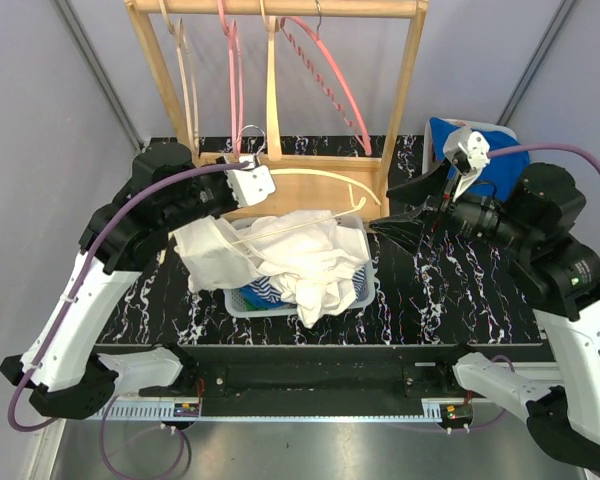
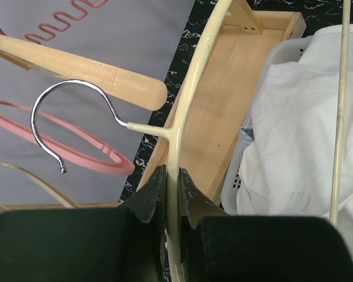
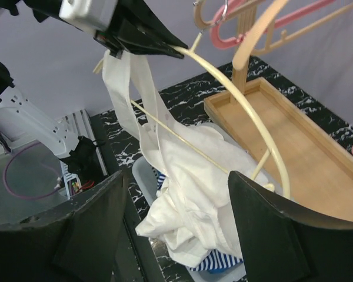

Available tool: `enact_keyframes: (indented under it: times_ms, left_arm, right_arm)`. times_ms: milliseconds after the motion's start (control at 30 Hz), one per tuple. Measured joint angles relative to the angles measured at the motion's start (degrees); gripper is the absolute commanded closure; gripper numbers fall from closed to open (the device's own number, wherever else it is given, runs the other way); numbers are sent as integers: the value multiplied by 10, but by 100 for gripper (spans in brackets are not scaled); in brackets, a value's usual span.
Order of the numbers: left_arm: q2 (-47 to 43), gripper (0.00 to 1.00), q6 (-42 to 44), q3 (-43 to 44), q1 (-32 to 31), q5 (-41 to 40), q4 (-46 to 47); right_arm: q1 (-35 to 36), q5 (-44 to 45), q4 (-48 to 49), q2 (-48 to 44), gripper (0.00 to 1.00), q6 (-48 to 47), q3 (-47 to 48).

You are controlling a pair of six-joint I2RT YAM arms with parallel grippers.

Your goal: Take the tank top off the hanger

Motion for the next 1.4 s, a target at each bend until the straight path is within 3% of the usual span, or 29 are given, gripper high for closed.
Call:
enact_keyframes:
  times_ms: [167,333,533,800,1033,1167,1267,1300,1367,1400]
  left_arm:
    - [2,100,33,0,-18,0,-7]
    - [1,100,69,3,-28,12,-36]
    - [-2,100,85,17,-28,33,-60]
    - [-6,100,92,47,-28,66,-70]
    - [-8,100,94,47,-28,82,-74]
    - [-6,100,94,49,-28,84,-74]
    - [-4,100,94,53,-28,85,-74]
    - [-4,100,94,54,-28,85,-74]
    - [-2,100,94,58,-28,88,-74]
    - [-1,99,94,60,-28,89,-75]
  right_arm:
    - [0,-33,-32,56,23,-47,80]
    - [-1,-71,-43,173,23,-82,161]
    - [-1,-104,-75,272,25,-102,176]
    - [-1,-168,-63,259,26,-86,143]
    - [-1,-218,-39,233,38,-54,91]
    - [0,-236,-33,231,51,-39,72]
    - [1,-240,-31,230,73,-34,66]
    - [1,-241,-29,230,88,-32,66]
    - [1,-241,-26,228,99,-32,66]
    - [1,-246,-26,227,100,-33,66]
